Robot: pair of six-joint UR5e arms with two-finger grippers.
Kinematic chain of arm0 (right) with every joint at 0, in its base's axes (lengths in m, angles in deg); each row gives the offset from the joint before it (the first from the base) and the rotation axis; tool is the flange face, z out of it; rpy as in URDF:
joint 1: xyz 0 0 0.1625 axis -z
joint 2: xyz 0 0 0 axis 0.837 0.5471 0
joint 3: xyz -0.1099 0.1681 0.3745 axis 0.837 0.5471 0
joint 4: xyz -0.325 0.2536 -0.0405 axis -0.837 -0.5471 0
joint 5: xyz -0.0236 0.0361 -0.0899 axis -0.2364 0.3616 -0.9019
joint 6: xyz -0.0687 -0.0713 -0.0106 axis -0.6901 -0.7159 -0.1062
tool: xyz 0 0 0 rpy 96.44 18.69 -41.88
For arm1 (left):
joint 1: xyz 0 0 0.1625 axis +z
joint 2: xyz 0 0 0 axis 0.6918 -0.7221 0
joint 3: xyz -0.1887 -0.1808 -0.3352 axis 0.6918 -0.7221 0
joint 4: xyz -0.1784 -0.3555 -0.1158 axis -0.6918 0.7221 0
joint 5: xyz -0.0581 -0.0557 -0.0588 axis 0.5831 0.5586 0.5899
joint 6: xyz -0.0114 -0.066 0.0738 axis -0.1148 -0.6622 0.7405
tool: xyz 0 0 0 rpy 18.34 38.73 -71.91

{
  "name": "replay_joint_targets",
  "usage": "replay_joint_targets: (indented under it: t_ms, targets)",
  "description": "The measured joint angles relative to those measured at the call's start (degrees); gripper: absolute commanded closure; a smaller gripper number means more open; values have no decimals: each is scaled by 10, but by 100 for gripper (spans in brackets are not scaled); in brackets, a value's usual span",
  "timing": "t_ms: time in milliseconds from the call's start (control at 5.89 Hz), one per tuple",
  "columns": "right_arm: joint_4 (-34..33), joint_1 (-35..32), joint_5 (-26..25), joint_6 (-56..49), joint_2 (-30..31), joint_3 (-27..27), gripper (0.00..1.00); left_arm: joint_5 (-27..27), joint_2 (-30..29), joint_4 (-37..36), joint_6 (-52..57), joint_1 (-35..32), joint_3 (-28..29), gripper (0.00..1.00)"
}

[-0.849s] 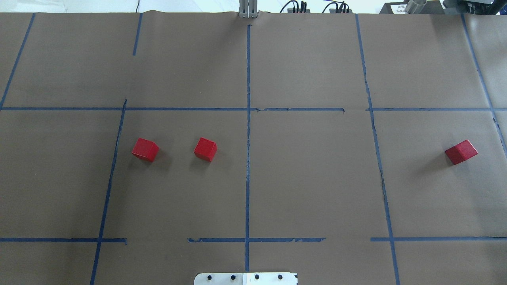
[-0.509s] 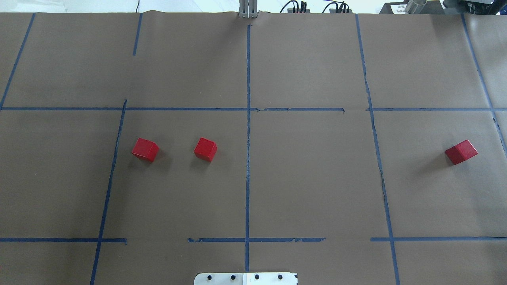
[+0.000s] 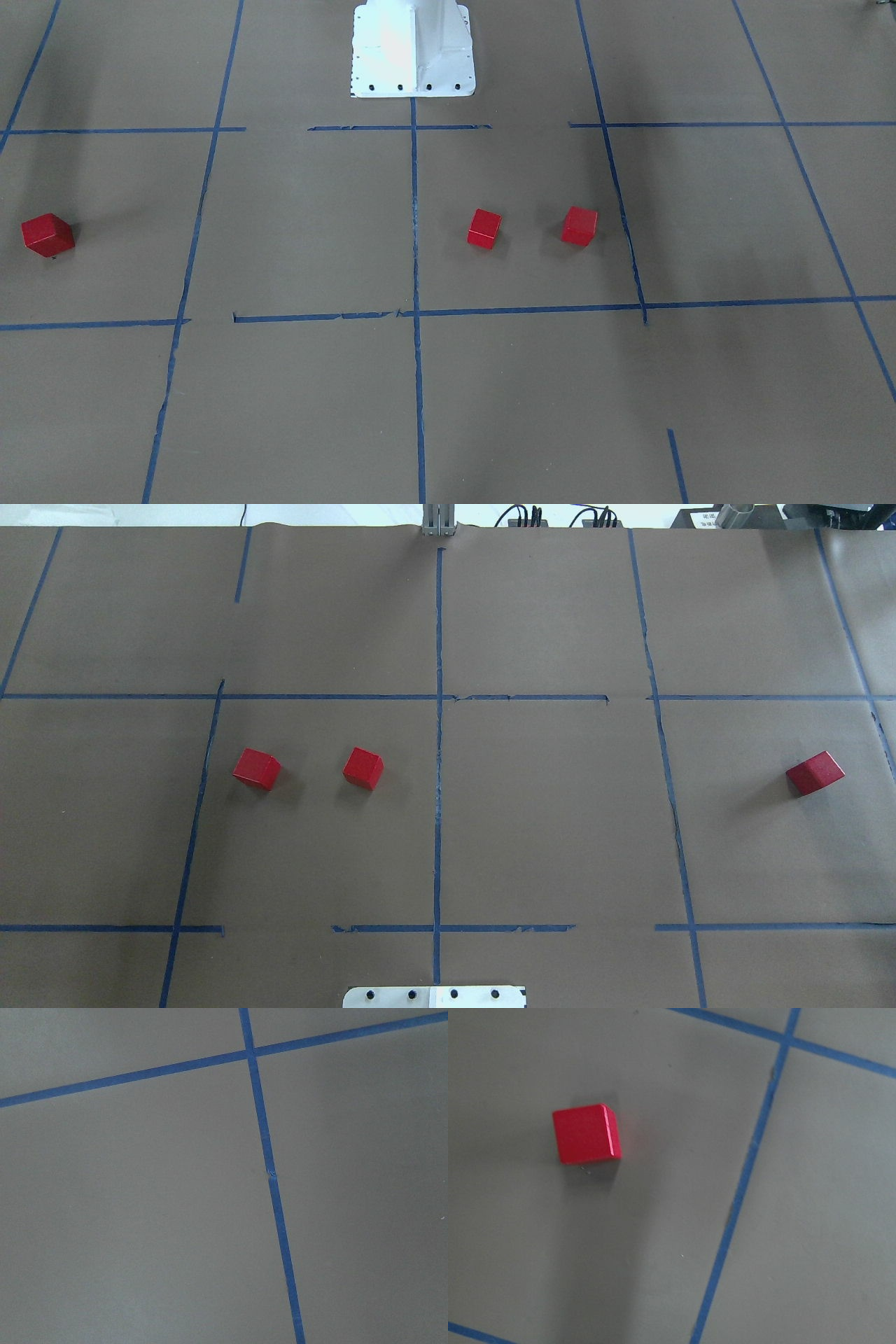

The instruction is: Form red blocks into L shape at center

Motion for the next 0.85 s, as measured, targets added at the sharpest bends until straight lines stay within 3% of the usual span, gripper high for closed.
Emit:
replay_joint_targets:
  t_ms: [849]
  targets:
    - [139,167,-8,197,-101,101,0,0,0,0,0,0,0,0]
